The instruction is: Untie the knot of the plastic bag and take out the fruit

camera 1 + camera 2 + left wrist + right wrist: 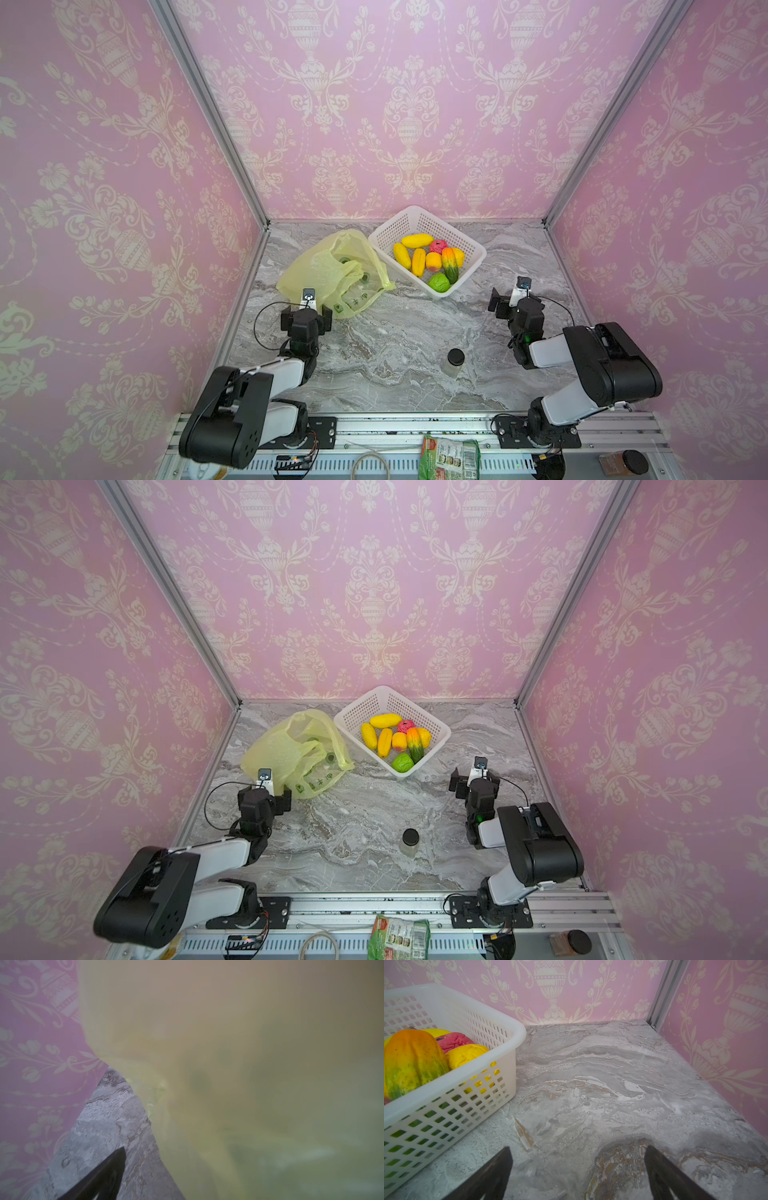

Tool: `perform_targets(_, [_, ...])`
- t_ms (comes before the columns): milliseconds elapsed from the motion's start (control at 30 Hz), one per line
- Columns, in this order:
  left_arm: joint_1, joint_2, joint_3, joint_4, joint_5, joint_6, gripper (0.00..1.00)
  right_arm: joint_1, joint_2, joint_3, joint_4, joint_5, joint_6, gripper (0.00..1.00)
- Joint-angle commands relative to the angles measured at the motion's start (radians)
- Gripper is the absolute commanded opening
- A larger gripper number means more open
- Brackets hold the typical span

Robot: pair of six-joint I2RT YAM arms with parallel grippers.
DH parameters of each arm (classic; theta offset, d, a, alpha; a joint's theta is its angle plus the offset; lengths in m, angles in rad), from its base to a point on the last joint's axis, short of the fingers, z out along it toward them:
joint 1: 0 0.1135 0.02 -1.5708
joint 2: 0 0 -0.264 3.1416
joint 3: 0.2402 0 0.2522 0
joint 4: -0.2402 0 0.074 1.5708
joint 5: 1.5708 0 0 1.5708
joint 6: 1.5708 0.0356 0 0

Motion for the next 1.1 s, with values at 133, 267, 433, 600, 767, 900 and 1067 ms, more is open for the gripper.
perform_targets(133, [0.056, 0.229, 0.009, 0.452, -0.005, -0.041, 0.99, -0.003, -0.008, 0.028, 0.001, -0.040, -0.024, 1.00])
perform_targets(267, [0.139, 0.296, 0.036, 0.448, 0.131, -0.098, 0.99, -0.007, -0.012, 0.073, -0.092, -0.052, -0.022, 1.00])
perform_targets(433, [0.146, 0.280, 0.083, 0.337, 0.099, -0.112, 0.99, -0.006, -0.011, 0.076, -0.096, -0.044, -0.018, 1.00])
perform_targets(600, [0.144, 0.269, 0.079, 0.326, 0.092, -0.120, 0.99, -0.005, -0.010, 0.076, -0.092, -0.042, -0.020, 1.00])
perform_targets(767, [0.144, 0.273, 0.083, 0.323, 0.090, -0.118, 0.99, -0.005, -0.011, 0.075, -0.091, -0.043, -0.021, 1.00])
perform_targets(900, [0.144, 0.272, 0.084, 0.321, 0.091, -0.117, 0.99, -0.004, -0.009, 0.078, -0.095, -0.043, -0.019, 1.00])
perform_targets(1067, [0.144, 0.272, 0.085, 0.321, 0.090, -0.118, 0.99, -0.004, -0.009, 0.078, -0.097, -0.044, -0.020, 1.00])
